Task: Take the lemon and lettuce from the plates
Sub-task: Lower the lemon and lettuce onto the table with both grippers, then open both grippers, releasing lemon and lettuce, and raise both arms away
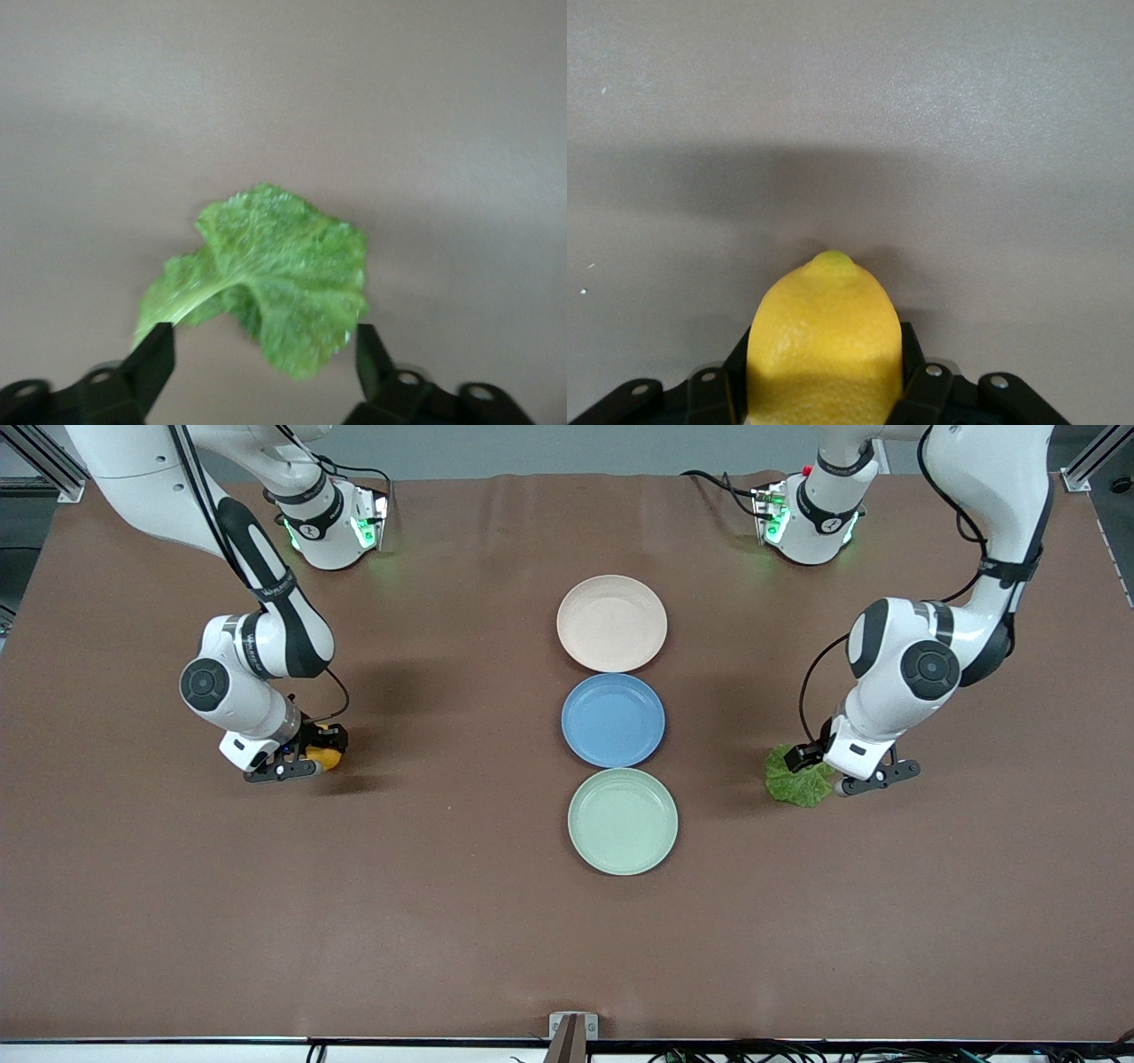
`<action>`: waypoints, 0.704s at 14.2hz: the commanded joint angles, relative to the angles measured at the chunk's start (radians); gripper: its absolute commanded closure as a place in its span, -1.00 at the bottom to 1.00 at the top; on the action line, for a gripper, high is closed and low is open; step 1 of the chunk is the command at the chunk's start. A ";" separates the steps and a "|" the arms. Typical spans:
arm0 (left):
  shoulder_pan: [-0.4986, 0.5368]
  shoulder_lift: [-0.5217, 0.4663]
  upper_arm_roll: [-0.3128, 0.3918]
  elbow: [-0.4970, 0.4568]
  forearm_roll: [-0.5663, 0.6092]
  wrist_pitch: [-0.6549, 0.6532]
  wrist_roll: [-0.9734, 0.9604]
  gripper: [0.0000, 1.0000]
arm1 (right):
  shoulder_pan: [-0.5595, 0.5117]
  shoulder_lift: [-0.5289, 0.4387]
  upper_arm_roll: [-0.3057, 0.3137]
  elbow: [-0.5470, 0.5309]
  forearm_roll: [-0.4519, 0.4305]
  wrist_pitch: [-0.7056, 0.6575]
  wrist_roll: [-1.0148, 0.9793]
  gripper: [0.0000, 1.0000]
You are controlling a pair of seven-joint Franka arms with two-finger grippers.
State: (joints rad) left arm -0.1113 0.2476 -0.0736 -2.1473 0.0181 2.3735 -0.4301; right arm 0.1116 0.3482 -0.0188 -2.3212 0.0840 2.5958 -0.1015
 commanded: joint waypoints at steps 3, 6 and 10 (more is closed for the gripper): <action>0.068 -0.154 -0.003 0.076 0.005 -0.255 0.207 -1.00 | 0.003 -0.031 0.000 -0.024 0.022 -0.011 -0.010 -1.00; 0.117 -0.249 -0.003 0.095 -0.004 -0.357 0.333 -1.00 | 0.002 -0.051 -0.003 0.069 0.020 -0.138 -0.006 -1.00; 0.177 -0.266 0.002 0.315 -0.053 -0.633 0.439 -1.00 | -0.039 -0.069 -0.009 0.270 0.007 -0.417 -0.009 -1.00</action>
State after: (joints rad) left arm 0.0435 -0.0289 -0.0693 -1.9544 -0.0101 1.8651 -0.0324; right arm 0.1032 0.3006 -0.0297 -2.1246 0.0867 2.2798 -0.1014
